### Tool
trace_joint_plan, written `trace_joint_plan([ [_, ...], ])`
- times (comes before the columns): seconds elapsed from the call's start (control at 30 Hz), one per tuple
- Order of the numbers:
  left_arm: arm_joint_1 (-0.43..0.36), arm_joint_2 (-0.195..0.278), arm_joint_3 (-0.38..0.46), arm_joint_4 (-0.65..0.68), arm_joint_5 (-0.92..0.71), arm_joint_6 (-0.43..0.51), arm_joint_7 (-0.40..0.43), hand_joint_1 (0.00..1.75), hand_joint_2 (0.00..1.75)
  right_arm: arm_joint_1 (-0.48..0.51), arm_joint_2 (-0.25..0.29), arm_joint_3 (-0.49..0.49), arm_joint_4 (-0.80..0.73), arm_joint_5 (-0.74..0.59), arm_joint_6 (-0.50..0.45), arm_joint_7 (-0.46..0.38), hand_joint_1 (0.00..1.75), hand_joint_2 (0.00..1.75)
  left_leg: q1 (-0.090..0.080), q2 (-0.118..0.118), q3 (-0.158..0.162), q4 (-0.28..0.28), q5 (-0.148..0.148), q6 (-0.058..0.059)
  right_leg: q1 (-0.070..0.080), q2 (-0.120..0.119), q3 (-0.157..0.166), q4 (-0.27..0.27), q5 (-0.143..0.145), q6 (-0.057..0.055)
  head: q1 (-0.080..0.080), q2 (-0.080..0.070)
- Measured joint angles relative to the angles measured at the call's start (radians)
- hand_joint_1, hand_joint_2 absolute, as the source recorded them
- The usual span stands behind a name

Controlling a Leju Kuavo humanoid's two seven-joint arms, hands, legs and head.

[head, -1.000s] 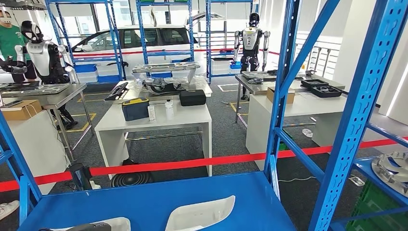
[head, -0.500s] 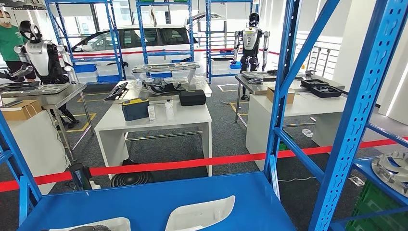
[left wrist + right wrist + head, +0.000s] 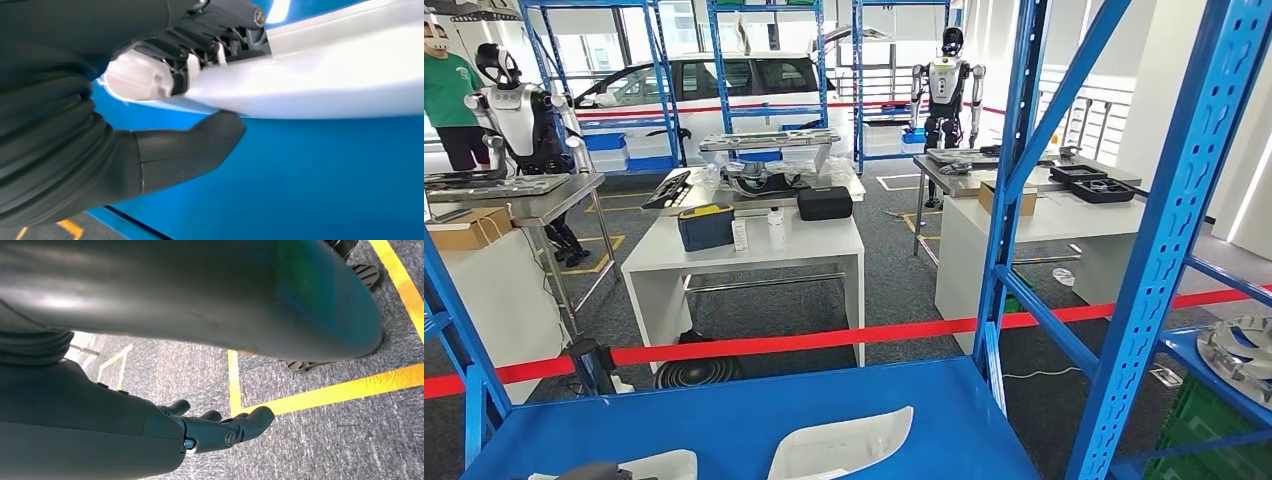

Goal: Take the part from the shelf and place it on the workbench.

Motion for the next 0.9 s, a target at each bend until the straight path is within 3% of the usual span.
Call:
trace_joint_plan([
  [0.63,0.006,-0.018,0.0,-0.003,0.007,0.064,0.002,1.75,1.75,-0.001,0.0,0.0,0.0,-0.004,0.0,0.0,0.0,0.0,0.0,0.0,0.003,0.0,0.0,0.0,0.0,0.0,0.003,0.0,0.0,0.0,0.0,0.0],
  [0.77,0.018,-0.021,0.0,-0.006,0.014,0.135,-0.022,1.75,1.75,-0.001,0.0,0.0,0.0,-0.006,0.0,0.0,0.0,0.0,0.0,0.0,0.003,0.0,0.0,0.0,0.0,0.0,0.003,0.0,0.0,0.0,0.0,0.0],
  [0.9,0.041,-0.036,0.016,-0.015,0.057,0.299,-0.043,1.75,1.75,-0.001,0.0,-0.002,0.0,-0.014,0.0,-0.005,0.0,0.0,0.0,0.0,0.002,0.0,0.0,0.0,0.0,0.0,0.002,0.0,0.0,0.0,0.0,0.0],
])
